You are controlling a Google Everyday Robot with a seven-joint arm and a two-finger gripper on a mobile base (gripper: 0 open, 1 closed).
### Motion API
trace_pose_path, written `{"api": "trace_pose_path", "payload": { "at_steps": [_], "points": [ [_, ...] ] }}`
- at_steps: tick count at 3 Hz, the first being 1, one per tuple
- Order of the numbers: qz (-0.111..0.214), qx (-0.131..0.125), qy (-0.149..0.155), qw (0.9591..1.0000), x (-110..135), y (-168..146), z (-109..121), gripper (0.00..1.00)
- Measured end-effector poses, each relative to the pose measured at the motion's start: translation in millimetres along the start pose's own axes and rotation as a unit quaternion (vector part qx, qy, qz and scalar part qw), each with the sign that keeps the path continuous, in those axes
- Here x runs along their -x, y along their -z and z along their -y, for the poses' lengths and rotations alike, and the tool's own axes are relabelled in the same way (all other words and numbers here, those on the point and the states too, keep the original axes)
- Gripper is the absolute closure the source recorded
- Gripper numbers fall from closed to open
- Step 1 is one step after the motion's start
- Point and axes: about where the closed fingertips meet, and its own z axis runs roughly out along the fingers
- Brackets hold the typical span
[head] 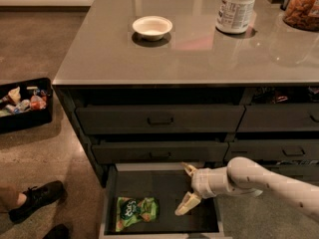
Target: Pick green rice chip bag from bottom drawer and place on counter
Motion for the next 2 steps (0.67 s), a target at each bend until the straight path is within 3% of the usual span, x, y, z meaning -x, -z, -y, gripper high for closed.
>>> {"api": "trace_pose_path", "payload": {
  "at_steps": [2],
  "points": [
    [0.027, 0.013, 0.012, 0.9995, -74, -123, -7, 0.0]
  ]
}}
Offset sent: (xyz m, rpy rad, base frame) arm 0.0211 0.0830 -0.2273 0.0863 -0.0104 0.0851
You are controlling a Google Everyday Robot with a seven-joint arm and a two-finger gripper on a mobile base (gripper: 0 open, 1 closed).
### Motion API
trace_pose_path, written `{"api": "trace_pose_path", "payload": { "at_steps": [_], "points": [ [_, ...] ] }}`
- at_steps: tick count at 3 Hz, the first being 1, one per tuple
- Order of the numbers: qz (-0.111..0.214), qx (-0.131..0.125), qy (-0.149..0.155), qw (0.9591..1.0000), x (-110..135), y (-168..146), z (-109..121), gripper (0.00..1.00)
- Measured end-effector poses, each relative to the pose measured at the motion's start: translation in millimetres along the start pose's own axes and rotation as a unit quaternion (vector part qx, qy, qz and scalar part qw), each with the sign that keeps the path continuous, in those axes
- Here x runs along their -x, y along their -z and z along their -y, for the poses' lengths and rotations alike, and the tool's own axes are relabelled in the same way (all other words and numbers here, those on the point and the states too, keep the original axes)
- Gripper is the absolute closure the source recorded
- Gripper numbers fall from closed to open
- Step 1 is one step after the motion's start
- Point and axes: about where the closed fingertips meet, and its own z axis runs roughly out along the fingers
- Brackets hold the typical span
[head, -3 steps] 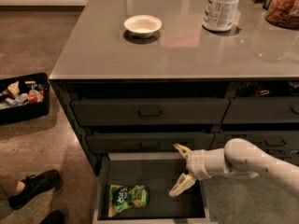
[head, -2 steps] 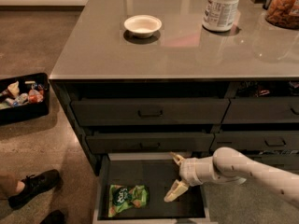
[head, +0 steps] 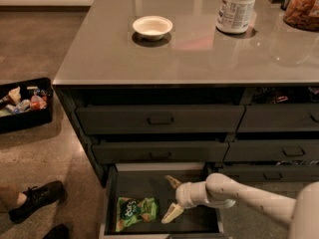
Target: Pick green rice chip bag from bottom drawer and place on counter
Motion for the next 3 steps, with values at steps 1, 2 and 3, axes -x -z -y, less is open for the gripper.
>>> {"api": "trace_pose_path", "payload": {
  "at_steps": [1, 2, 3],
  "points": [
    [0.003, 0.024, 0.001, 0.9997, -36, -57, -6, 0.0],
    [0.005, 0.044, 0.013, 0.9989, -47, -107, -14, 0.0],
    [0.005, 0.058, 0.024, 0.998, -49, -146, -16, 0.0]
  ]
}}
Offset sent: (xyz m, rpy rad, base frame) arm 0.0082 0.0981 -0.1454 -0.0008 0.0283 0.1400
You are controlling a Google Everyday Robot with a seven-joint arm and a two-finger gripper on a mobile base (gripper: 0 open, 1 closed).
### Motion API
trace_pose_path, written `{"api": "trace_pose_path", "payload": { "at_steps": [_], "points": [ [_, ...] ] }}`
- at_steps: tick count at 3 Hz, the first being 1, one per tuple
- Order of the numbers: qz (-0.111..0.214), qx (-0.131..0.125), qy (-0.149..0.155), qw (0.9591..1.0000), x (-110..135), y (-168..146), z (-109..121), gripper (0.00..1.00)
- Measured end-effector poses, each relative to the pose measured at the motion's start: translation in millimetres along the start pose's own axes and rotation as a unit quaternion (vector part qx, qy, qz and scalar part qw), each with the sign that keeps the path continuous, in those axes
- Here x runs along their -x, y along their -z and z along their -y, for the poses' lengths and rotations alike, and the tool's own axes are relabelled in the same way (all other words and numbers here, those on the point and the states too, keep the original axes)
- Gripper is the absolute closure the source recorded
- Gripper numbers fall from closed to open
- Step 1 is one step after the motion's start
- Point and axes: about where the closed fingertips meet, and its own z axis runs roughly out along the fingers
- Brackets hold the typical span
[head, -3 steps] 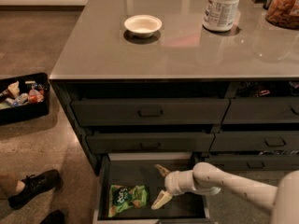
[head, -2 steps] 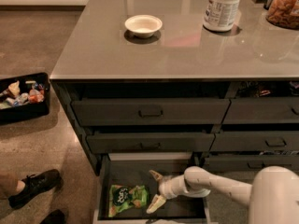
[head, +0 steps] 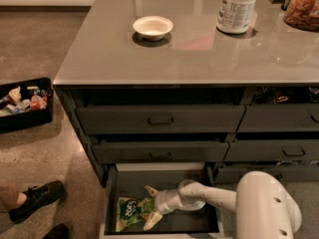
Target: Pick green rice chip bag from bottom drawer and place on counter
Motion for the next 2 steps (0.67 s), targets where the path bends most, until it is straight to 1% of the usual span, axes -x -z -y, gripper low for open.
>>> {"api": "trace_pose_path", "payload": {
  "at_steps": [1, 2],
  "points": [
    [-0.006, -0.002, 0.0, 1.0, -3, -26, 1, 0.0],
    [-0.025, -0.02, -0.007, 0.9995, -14, -45, 5, 0.0]
  ]
}}
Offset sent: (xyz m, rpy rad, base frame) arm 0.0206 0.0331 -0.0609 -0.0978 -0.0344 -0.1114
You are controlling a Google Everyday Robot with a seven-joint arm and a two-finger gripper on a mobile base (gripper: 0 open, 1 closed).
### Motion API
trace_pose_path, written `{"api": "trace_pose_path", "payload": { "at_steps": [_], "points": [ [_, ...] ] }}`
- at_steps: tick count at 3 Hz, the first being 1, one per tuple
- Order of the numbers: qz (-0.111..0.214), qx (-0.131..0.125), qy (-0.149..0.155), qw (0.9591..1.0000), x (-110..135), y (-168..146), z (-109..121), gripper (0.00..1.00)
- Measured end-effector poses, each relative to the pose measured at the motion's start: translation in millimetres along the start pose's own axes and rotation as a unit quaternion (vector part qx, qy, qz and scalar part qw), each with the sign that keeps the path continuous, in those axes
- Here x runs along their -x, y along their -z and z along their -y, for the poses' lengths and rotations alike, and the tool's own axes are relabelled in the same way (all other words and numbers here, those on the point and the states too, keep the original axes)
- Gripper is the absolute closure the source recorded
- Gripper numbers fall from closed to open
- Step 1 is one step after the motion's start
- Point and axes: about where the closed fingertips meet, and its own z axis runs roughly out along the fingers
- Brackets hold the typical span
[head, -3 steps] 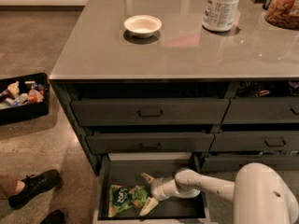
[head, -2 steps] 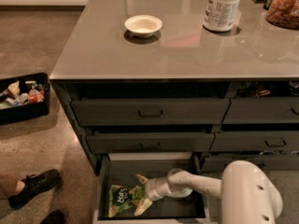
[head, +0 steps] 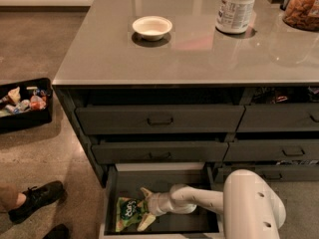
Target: Pick green rice chip bag from bottom drawer and place on counter
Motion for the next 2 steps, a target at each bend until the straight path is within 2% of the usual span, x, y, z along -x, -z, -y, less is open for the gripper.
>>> {"api": "trace_pose_path", "payload": {
  "at_steps": [1, 2],
  "points": [
    [-0.016, -0.026, -0.014, 0.9994, -12.8, -10.4, 8.7, 0.19],
    [-0.026, -0.048, -0.024, 0.9982, -22.0, -9.8, 15.3, 0.42]
  ]
}}
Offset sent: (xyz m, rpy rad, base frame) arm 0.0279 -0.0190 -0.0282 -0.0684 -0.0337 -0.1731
